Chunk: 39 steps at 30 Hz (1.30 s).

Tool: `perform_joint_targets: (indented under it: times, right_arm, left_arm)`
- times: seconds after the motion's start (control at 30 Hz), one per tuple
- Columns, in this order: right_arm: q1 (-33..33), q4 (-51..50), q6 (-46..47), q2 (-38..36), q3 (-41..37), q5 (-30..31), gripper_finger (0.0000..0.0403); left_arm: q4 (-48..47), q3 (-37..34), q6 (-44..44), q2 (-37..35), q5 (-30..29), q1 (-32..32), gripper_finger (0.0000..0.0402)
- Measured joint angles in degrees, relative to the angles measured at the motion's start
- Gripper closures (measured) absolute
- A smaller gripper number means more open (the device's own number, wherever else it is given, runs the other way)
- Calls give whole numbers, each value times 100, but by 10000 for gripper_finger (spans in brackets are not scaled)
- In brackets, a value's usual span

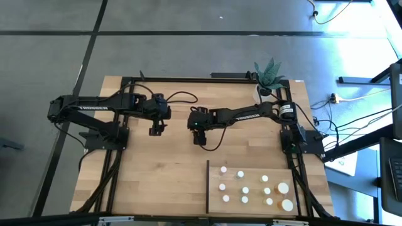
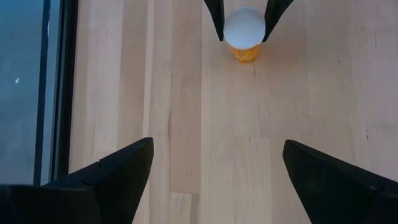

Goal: Pick and place medicine bottles onto shelf by color
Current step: Put the orange pill bottle on the shelf aligned with the other orange pill bottle

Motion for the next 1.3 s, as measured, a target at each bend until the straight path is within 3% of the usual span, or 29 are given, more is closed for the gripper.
perform_joint_targets:
  times: [0.37,0.63,1.1,1.3]
  right_arm:
    - [2,4,-142,-60,-9,-4,186]
    - [18,-220,-170,-571,-9,-4,187]
    - [479,-1694,446,-1751,-9,5,186]
    - [872,-2587,1127,-2355,-7,701,186]
  left_arm:
    - [-1,0,-1,0,0,0,50]
    - [-4,0,1,0,0,1,50]
    - [7,0,1,0,-12,2,49]
    - [11,0,1,0,-13,0,49]
